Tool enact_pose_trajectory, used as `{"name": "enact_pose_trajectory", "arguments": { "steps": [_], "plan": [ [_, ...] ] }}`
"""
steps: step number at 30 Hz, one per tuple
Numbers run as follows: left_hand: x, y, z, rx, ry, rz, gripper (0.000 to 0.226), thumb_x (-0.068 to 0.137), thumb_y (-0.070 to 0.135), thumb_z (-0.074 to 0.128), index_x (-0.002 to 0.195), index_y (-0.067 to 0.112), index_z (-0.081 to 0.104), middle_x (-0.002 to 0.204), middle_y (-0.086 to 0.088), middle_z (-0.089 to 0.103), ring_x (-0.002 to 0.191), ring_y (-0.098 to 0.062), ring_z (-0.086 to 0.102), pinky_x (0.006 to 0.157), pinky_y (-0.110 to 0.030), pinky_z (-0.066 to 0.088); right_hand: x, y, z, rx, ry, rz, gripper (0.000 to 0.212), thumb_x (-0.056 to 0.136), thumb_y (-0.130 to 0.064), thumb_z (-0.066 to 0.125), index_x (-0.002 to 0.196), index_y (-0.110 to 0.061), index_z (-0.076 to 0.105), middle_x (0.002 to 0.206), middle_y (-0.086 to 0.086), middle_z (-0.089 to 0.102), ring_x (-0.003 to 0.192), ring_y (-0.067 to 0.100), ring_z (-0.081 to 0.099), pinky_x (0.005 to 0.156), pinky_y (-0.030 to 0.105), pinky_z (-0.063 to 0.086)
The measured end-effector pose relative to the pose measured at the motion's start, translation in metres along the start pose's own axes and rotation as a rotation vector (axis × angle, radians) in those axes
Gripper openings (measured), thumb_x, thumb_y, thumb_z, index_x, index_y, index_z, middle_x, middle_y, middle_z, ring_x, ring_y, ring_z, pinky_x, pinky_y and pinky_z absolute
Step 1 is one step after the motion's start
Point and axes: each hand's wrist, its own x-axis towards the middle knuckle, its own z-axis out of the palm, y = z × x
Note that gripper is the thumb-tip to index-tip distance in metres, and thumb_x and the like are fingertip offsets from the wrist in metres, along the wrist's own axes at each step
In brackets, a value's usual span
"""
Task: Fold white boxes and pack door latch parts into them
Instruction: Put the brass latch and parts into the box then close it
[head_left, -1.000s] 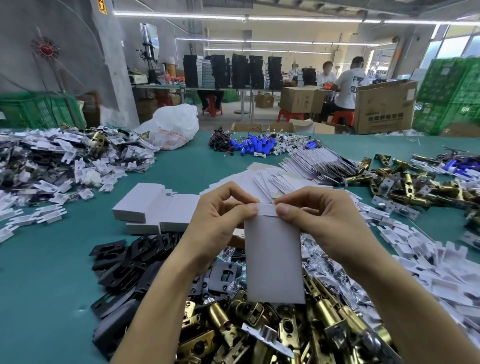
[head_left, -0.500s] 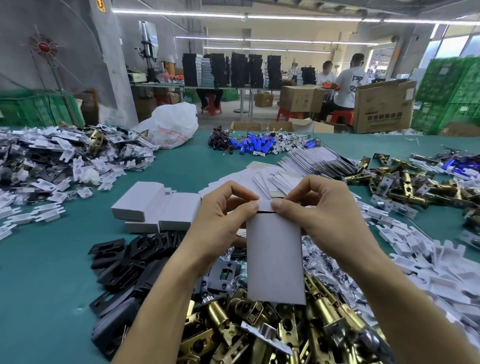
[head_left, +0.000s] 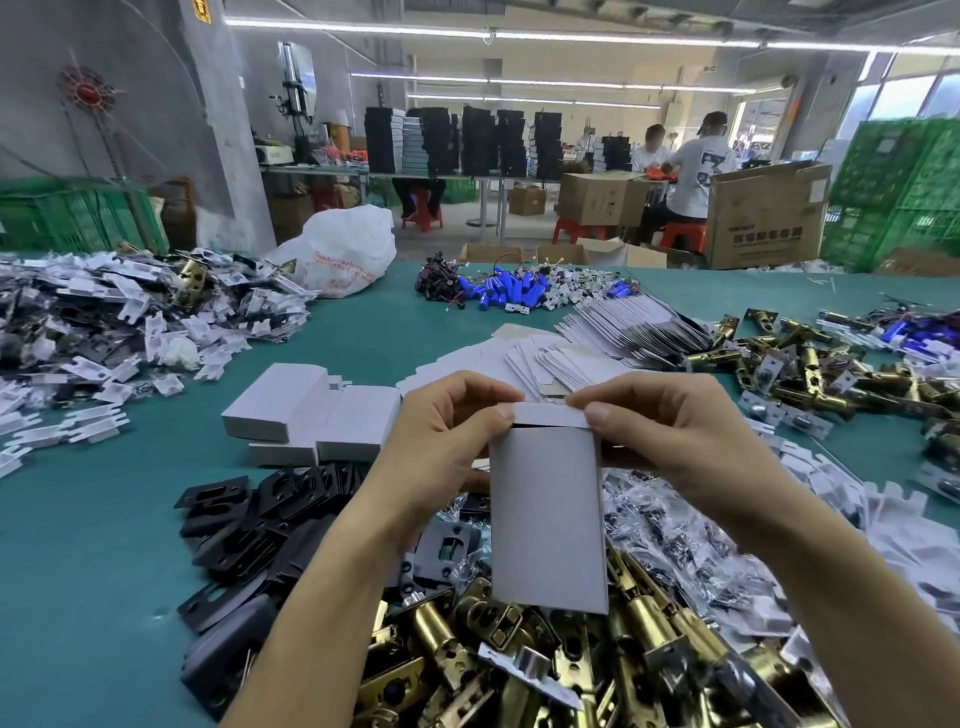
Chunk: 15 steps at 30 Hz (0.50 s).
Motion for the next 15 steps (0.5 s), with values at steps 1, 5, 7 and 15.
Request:
{"name": "enact_pose_trajectory", "arguments": {
  "steps": [1,5,7,15],
  "plan": [
    [0.0,0.0,0.001,0.004,-0.003,0.004,0.019,0.097,0.008,0.062,0.088,0.021,0.073,0.091,0.002,0.074,0.074,-0.009,0.067,0.053,-0.025,0.054,-0.001,0.001,-0.003,0.052,-0.012,0.026,0.015,0.089,-0.006,0.065,0.094,-0.013,0.076,0.089,0.009,0.077,0.082,0.018,0.072,0.072,0.027,0.06],
    [0.001,0.0,0.001,0.009,0.005,0.003,0.022,0.096,0.007,0.063,0.084,0.022,0.073,0.084,0.0,0.073,0.067,-0.009,0.066,0.054,-0.025,0.054,-0.001,0.002,-0.005,0.05,0.015,0.045,0.011,0.091,-0.005,0.064,0.094,-0.008,0.074,0.086,0.011,0.076,0.076,0.019,0.073,0.066,0.025,0.059],
    [0.0,0.001,0.001,0.002,0.003,-0.007,0.023,0.096,0.006,0.063,0.081,0.022,0.073,0.08,0.001,0.072,0.065,-0.008,0.065,0.053,-0.024,0.053,0.0,0.0,-0.003,0.028,0.035,0.043,0.008,0.091,-0.005,0.065,0.092,-0.008,0.072,0.084,0.012,0.075,0.075,0.023,0.073,0.064,0.029,0.06],
    [0.002,0.0,-0.004,0.039,-0.04,-0.01,0.025,0.09,0.016,0.072,0.069,0.029,0.066,0.083,-0.006,0.066,0.071,-0.013,0.06,0.058,-0.028,0.051,0.005,-0.011,0.002,-0.141,0.013,-0.032,0.011,0.09,-0.006,0.068,0.085,-0.013,0.073,0.084,0.007,0.073,0.077,0.027,0.071,0.062,0.035,0.062]
  ]
}}
